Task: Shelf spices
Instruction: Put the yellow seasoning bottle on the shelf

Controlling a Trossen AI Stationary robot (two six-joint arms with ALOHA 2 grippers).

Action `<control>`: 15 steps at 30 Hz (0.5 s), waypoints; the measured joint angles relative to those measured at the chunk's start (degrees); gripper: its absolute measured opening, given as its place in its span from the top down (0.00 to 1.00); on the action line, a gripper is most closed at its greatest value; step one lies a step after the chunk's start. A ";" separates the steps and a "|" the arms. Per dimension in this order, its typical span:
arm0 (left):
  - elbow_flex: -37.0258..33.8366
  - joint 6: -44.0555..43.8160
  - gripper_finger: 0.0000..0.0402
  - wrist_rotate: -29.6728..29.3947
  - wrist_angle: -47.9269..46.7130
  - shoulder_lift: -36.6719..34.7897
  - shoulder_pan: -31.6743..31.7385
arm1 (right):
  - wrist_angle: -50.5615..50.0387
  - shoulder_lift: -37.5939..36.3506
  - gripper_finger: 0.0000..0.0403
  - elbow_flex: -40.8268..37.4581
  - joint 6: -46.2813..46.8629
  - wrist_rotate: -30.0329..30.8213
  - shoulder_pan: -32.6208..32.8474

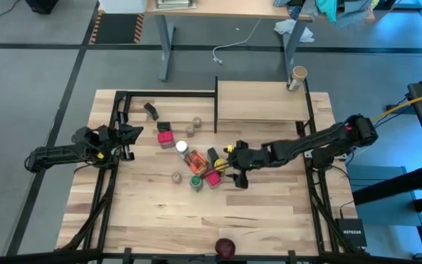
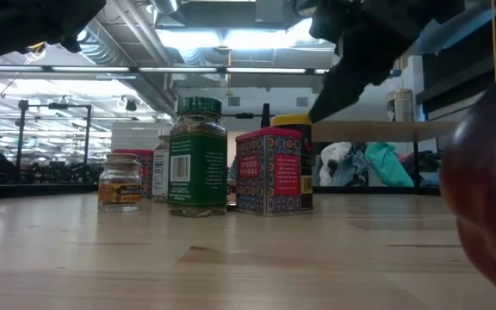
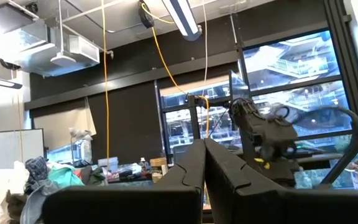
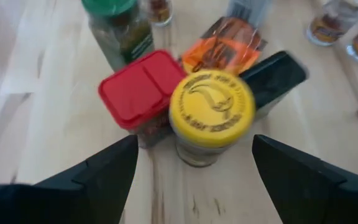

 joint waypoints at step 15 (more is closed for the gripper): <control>0.00 -0.42 1.00 0.00 0.02 0.00 -0.01 | 8.14 6.54 0.20 -0.04 -2.21 5.34 -0.01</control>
